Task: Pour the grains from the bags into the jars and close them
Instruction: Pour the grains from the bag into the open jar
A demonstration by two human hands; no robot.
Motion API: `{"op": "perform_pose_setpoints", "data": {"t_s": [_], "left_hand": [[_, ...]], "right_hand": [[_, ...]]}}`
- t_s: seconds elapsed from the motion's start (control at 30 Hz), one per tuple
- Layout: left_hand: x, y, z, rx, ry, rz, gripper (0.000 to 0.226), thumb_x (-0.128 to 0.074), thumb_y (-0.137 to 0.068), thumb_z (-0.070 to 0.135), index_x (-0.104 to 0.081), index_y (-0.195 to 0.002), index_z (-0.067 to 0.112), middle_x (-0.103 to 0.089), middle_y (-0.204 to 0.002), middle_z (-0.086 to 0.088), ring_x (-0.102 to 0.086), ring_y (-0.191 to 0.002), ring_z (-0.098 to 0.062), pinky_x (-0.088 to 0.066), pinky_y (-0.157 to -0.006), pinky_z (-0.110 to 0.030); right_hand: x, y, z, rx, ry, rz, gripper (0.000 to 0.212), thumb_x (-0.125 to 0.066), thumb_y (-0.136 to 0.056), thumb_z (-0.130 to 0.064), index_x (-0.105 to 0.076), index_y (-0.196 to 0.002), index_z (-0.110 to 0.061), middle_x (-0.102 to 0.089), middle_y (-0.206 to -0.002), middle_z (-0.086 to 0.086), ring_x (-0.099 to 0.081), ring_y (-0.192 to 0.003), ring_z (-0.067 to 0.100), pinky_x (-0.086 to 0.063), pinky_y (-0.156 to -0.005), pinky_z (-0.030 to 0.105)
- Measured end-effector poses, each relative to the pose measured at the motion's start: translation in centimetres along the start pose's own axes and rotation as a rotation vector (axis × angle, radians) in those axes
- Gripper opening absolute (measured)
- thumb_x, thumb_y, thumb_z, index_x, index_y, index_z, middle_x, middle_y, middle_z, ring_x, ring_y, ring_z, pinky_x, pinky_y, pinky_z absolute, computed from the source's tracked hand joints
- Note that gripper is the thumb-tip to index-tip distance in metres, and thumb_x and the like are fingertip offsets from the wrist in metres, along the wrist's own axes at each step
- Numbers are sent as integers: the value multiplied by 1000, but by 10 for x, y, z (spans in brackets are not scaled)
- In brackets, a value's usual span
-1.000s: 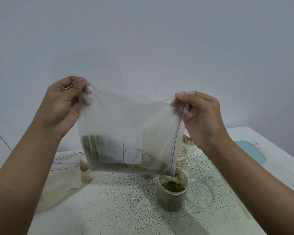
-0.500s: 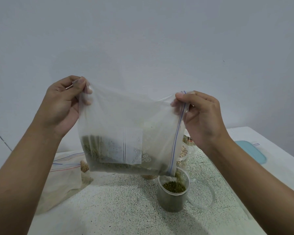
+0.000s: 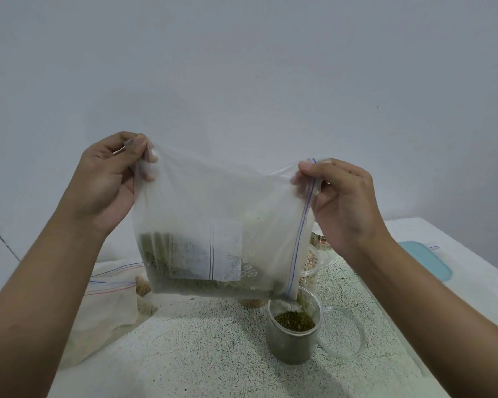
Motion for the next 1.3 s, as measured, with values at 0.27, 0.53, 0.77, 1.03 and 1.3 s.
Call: {"op": "perform_pose_setpoints", "data": {"t_s": [0.27, 0.53, 0.77, 1.03, 1.3], "left_hand": [[-2, 1, 2, 5, -2, -3, 24, -54, -102, 12, -63, -80, 14, -62, -76, 3, -53, -65, -12, -47, -66, -19], [-4, 1, 5, 8, 5, -1, 24, -54, -102, 12, -63, -80, 15, -62, -76, 2, -52, -65, -11, -47, -65, -19], [-6, 2, 4, 13, -4, 3, 24, -54, -102, 12, -63, -80, 15, -63, -75, 3, -53, -65, -11, -48, -65, -19], [-8, 1, 2, 10, -11, 9, 24, -54, -102, 12, -63, -80, 14, -62, -75, 2, -54, -69, -11, -48, -63, -20], [-9, 1, 0, 15, -11, 4, 24, -55, -102, 13, -64, -80, 15, -62, -76, 2, -53, -71, -12, -47, -64, -20]], "right_hand": [[-1, 1, -3, -2, 4, 11, 11, -72, -68, -5, -66, -68, 4, -64, -64, 13, -59, -66, 21, -45, -63, 26], [0, 1, -3, 1, 11, 19, 14, -73, -67, -7, -65, -69, 4, -64, -64, 13, -58, -66, 21, -44, -63, 26], [2, 1, -2, 2, 19, 25, 11, -73, -67, -8, -67, -64, 1, -64, -64, 13, -55, -65, 23, -43, -63, 27], [4, 0, -2, 5, 11, 32, 7, -71, -70, -4, -70, -64, -1, -64, -65, 14, -58, -66, 21, -45, -63, 25], [6, -1, -2, 10, 4, 41, 7, -71, -70, -3, -69, -66, 2, -63, -65, 15, -59, -67, 21, -45, -63, 25]]}}
Point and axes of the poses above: each hand's wrist, its own y-axis away from the middle knuckle, its own x-axis out of the back of the hand, z = x × y, the point moved 6 cm from there along -y, towards the middle knuckle
